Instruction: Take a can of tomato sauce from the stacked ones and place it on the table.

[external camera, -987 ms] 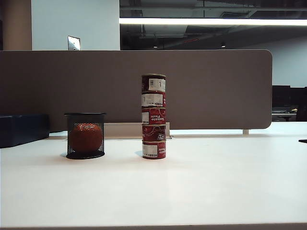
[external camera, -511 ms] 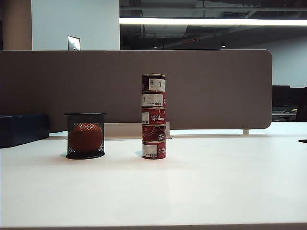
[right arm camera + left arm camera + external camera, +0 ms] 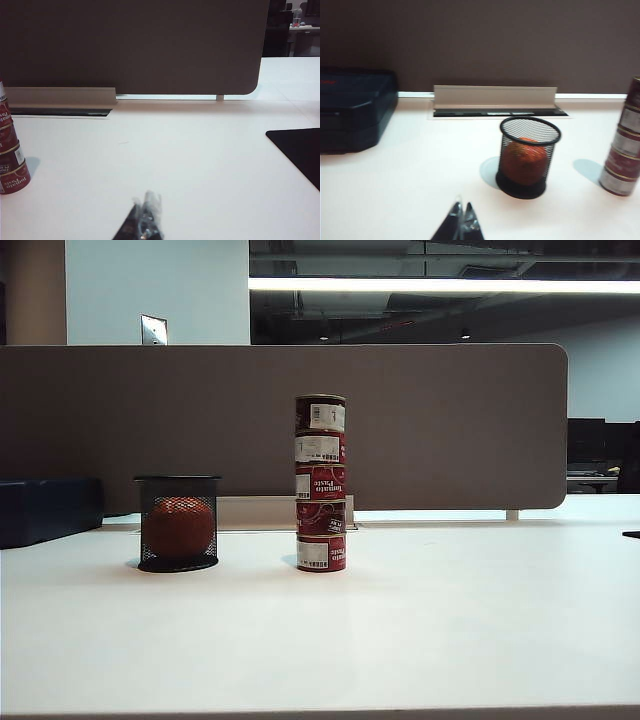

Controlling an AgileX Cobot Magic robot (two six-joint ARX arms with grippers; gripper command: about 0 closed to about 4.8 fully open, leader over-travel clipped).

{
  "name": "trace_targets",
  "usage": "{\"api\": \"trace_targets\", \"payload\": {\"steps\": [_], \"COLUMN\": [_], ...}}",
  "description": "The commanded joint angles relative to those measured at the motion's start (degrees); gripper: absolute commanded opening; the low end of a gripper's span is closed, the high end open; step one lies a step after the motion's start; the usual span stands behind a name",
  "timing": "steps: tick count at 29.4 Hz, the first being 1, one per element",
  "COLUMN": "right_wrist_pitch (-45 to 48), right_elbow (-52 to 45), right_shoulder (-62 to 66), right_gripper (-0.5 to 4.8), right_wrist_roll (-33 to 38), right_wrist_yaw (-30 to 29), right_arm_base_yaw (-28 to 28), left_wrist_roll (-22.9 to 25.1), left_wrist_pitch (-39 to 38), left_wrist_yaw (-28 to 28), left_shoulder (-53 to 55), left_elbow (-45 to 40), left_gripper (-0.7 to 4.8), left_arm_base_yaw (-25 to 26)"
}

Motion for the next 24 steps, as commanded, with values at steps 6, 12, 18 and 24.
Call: {"api": "trace_targets", "payload": {"steps": [6,12,18,24], "right_wrist_pitch": [2.14,-4.20,-7.28,-10.49], "right_elbow": [1.62,7.76,12.94,17.44], "right_shoulder": [-0.02,0.00,0.26,0.85], "right_gripper": [-0.09,-0.09,-0.09,-0.09], "right_wrist_roll": [0.48,0.15,0.17,0.17], "right_wrist_yaw": [-0.28,-0.22,-0.02,-0.04], "right_arm_base_yaw": [0.09,0.09,0.09,0.09], "left_wrist_roll": [0.20,0.22,0.22,0.22], "left_wrist_pitch": [0.94,0.94,0.96,0.94], "left_wrist_yaw": [5.27,8.17,8.22,8.46], "left_shoulder": [0.04,0.04,0.07,0.04], "left_elbow": [0.17,0.20,0.22,0.22], "left_gripper": [-0.05,-0.05,-0.06,-0.05], "left_arm_base_yaw": [0.09,0.09,0.07,0.07]}}
